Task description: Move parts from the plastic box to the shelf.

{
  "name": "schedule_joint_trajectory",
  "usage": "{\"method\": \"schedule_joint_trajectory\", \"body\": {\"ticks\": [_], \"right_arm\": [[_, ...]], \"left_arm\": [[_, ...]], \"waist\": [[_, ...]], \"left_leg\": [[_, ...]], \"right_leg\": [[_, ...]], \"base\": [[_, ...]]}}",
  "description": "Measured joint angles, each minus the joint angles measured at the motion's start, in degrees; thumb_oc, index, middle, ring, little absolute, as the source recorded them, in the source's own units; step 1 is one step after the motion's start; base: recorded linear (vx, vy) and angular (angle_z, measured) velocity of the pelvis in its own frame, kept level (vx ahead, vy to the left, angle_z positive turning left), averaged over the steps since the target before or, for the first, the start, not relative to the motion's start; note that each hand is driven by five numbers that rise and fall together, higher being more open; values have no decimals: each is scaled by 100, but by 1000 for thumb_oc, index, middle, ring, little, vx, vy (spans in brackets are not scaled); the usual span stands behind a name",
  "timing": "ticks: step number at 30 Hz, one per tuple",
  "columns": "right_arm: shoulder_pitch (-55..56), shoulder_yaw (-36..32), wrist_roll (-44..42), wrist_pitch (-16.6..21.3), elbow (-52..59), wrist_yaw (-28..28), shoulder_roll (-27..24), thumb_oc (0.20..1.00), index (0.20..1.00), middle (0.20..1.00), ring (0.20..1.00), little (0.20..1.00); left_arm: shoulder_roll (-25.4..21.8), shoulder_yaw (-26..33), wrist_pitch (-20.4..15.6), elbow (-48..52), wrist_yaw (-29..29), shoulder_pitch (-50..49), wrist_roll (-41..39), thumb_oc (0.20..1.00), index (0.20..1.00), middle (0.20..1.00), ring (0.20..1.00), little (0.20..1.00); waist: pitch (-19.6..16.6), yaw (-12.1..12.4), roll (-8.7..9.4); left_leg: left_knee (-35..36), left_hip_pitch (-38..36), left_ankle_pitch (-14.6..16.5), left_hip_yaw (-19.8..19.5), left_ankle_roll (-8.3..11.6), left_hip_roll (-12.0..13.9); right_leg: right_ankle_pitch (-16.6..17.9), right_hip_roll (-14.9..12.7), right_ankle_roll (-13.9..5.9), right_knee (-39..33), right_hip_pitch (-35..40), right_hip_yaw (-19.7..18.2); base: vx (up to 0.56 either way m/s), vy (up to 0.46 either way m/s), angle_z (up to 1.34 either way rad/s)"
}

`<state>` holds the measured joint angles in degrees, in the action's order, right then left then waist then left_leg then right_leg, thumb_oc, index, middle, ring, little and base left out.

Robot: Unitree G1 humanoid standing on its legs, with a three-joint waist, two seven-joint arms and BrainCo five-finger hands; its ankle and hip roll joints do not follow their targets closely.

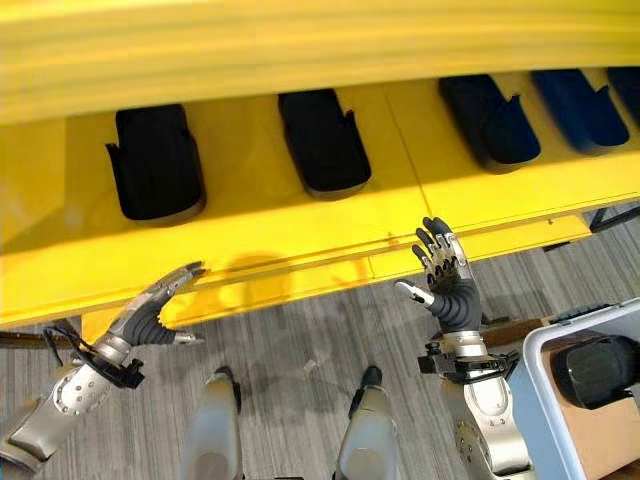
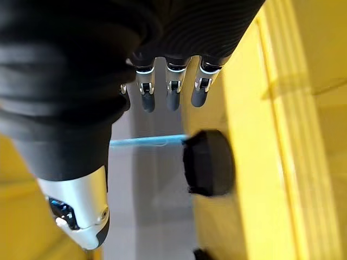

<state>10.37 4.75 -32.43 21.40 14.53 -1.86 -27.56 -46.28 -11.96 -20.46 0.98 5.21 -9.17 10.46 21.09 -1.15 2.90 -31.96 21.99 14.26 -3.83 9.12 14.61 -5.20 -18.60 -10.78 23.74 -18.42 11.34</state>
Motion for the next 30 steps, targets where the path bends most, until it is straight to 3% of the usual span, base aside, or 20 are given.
{"method": "schedule_joint_trajectory", "body": {"ticks": [4,6,8,10,12,14,16,17,18,19,20,21,22,23,25,26,27,28,29,30], "right_arm": [[153,-5,-3,15,-28,7,2,1000,1000,1000,1000,1000],[316,-142,-10,40,-298,20,104,1000,1000,1000,1000,1000],[458,-181,-9,45,-379,-4,-55,1000,1000,1000,1000,1000],[436,-173,0,24,-484,1,-43,1000,1000,1000,1000,1000],[311,-103,-30,11,-999,13,125,1000,1000,1000,1000,1000],[403,-92,-39,-2,-971,18,227,1000,1000,1000,1000,1000],[523,-236,-47,-1,-946,-1,212,1000,1000,1000,1000,1000],[517,-241,-45,-4,-943,-7,197,1000,1000,1000,1000,1000],[484,-228,-42,-12,-923,-18,192,1000,1000,1000,1000,1000],[445,-225,-41,-14,-880,-14,183,1000,1000,1000,1000,1000],[382,-225,-65,-35,-935,35,186,1000,1000,1000,1000,1000],[372,-225,-88,-75,-944,98,191,1000,1000,1000,1000,1000],[404,-187,-172,-107,-921,186,145,1000,1000,1000,1000,1000],[431,-177,-182,-122,-930,200,155,1000,1000,1000,1000,1000],[16,282,-225,-206,-1386,283,253,1000,1000,1000,1000,1000],[-68,368,-216,-294,-1380,392,231,1000,1000,1000,1000,1000],[68,359,-229,-337,-1213,449,248,1000,1000,1000,1000,1000],[423,371,-227,-390,-1045,525,295,1000,1000,1000,1000,1000],[577,454,-239,-427,-1040,584,371,1000,1000,1000,1000,1000],[629,491,-282,-437,-1036,627,448,1000,1000,1000,1000,1000]], "left_arm": [[477,-179,-1,69,-415,-328,-1030,1000,1000,1000,1000,1000],[1010,-321,45,38,-841,-435,-2300,1000,1000,1000,1000,1000],[1377,-369,81,-19,-1001,-409,-2867,1000,1000,1000,1000,1000],[1482,-361,145,-23,-1153,-455,-3320,1000,1000,1000,1000,1000],[1710,-335,281,-257,-1412,-607,-4103,1000,1000,1000,1000,1000],[1720,-363,416,-342,-1530,-559,-4365,1000,1000,1000,1000,1000],[1708,-438,443,-322,-1658,-438,-4436,1000,1000,1000,1000,1000],[1741,-433,443,-321,-1659,-391,-4506,1000,1000,1000,1000,1000],[1777,-433,445,-306,-1657,-405,-4569,1000,1000,1000,1000,1000],[1794,-432,450,-223,-1660,-432,-4572,1000,1000,1000,1000,1000],[1835,-388,433,-168,-1663,-457,-4568,1000,1000,1000,1000,1000],[1889,-374,428,-172,-1662,-454,-4562,1000,1000,1000,1000,1000],[1947,-379,371,-203,-1667,-489,-4561,1000,1000,1000,1000,1000],[1946,-377,360,-236,-1667,-485,-4560,1000,1000,1000,1000,1000],[1949,-398,329,-174,-1633,-626,-4506,1000,1000,1000,1000,1000],[1987,-419,337,-179,-1636,-603,-4437,1000,1000,1000,1000,1000],[2139,-427,343,-178,-1608,-606,-4314,1000,1000,1000,1000,1000],[2152,-373,341,-61,-1613,-685,-4282,1000,1000,1000,1000,1000],[2133,-273,330,-31,-1604,-685,-4280,1000,1000,1000,1000,1000],[2117,-229,324,-30,-1601,-640,-4281,1000,1000,1000,1000,1000]], "waist": [[-40,-129,-72],[-263,-288,-252],[-558,-575,-519],[-746,-607,-533],[-1212,-589,-389],[-1311,-577,-314],[-1363,-565,-203],[-1354,-557,-194],[-1323,-485,-133],[-1302,-427,-112],[-1301,-388,-112],[-1297,-362,-81],[-1289,-358,-65],[-1298,-392,-85],[-1393,-185,81],[-1339,-76,35],[-1339,-159,-216],[-1349,-237,-558],[-1391,-239,-445],[-1432,-261,-234]], "left_leg": [[1007,-933,-397,247,134,236],[1947,-1947,-670,807,262,460],[2277,-2301,-764,1030,174,642],[2466,-2619,-997,1381,-40,761],[2343,-2781,-1526,1609,-496,1099],[2253,-2669,-2382,1551,-526,1250],[2184,-2456,-3625,1396,-275,1340],[2036,-2288,-3951,1244,-404,1325],[1721,-2113,-3009,754,4,869],[1641,-1978,-2242,551,-84,292],[1731,-1947,-1738,301,-102,-282],[1916,-1910,-1328,293,-313,-981],[2384,-1881,-1054,195,-591,-1709],[2595,-1845,-1055,137,-591,-1838],[2505,-1292,-994,-1809,-879,-3160],[2464,-1179,-1072,-2004,-1013,-3373],[2513,-1123,-1247,-1652,-1273,-3134],[2689,-1300,-1602,-1351,-1409,-2569],[2827,-1421,-1539,-1186,-1321,-2571],[3005,-1517,-1261,-925,-915,-2585]], "right_leg": [[122,283,68,-489,564,29],[137,553,106,-733,872,-254],[102,786,173,-773,872,-377],[76,1002,281,-747,749,-620],[-222,1509,670,-350,388,-901],[-252,1712,897,-418,436,-906],[-185,1831,1237,-661,642,-819],[-129,1837,1339,-792,731,-859],[49,1782,1379,-1152,895,-1049],[272,1733,1322,-1644,1116,-1177],[459,1703,1327,-2058,1348,-1336],[590,1628,1328,-2416,1608,-1466],[584,1535,1319,-2504,1698,-1536],[574,1586,1329,-2526,1723,-1537],[706,1633,1121,-2571,1525,-2374],[724,1695,1104,-2578,1462,-2429],[744,2004,1160,-2708,1642,-2363],[613,2489,1319,-2709,1963,-2386],[477,2467,1329,-2662,1970,-2463],[456,2281,1379,-2672,1968,-2473]], "base": [[143,-77,-21],[226,-166,-87],[106,-193,-86],[74,-217,-106],[99,-409,-126],[54,-282,-47],[44,-186,19],[70,-120,-7],[106,-114,-39],[199,-118,-60],[148,-59,-65],[189,-65,-81],[163,-72,-71],[182,-93,-72],[80,-33,-154],[62,35,-172],[78,86,-99],[101,116,-60],[100,121,-53],[79,79,-30]]}}
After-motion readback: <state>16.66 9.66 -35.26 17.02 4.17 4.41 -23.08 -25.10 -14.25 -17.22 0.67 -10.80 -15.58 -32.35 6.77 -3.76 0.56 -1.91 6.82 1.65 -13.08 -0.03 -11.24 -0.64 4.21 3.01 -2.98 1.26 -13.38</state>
